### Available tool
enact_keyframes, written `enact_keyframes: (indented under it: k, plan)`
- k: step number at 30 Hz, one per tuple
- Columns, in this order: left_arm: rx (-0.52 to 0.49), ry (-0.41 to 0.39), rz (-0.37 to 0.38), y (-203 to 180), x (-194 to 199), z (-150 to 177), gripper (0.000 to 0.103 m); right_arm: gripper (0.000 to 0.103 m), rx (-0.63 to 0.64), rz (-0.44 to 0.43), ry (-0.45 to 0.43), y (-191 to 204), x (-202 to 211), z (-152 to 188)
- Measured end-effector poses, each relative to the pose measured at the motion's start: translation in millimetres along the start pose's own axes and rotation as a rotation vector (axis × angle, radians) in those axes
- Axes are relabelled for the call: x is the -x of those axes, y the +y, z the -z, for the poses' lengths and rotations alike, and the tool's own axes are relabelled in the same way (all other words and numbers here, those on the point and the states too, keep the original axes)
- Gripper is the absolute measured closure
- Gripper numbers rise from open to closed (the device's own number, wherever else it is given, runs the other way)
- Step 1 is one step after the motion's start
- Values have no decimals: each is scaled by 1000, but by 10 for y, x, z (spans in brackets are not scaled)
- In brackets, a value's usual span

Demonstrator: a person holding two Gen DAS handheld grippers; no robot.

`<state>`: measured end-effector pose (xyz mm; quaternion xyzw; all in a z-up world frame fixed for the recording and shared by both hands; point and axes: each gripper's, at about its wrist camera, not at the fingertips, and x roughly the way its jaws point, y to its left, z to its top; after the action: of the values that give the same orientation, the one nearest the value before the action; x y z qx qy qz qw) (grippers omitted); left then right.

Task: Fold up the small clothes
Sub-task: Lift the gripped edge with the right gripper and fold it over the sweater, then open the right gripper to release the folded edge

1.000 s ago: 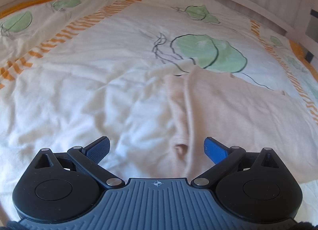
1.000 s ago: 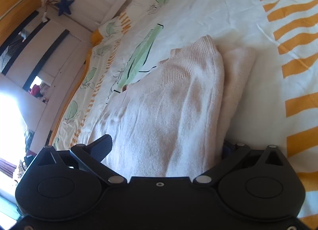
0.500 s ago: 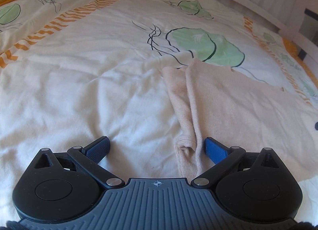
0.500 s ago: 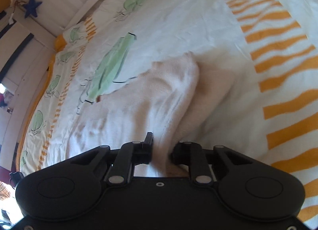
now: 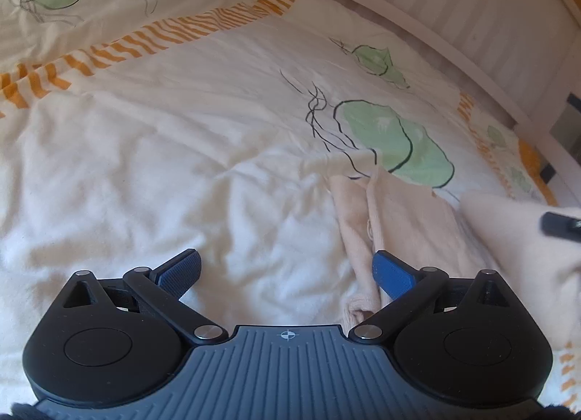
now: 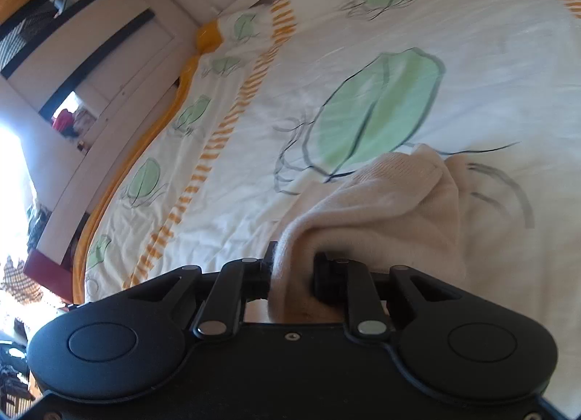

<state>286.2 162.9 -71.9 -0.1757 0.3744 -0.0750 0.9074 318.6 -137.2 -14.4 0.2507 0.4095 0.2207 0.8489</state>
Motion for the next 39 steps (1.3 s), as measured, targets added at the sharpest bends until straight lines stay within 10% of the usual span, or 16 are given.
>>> enact_keyframes:
  k: [14,19,28,39]
  plan:
    - [23,29,22,88,-80,-46,1,65,149,161,91,421,-710,341]
    - [31,34,26,105,-95,-37,1,35,161,109,89,580,-777,323]
    - [60,31,40,158,-83,-34,1,34,62,-47,-9,596,-564,189]
    - [91,-13,32,216,4,-69,1,35,325,217,17,551,-474,701]
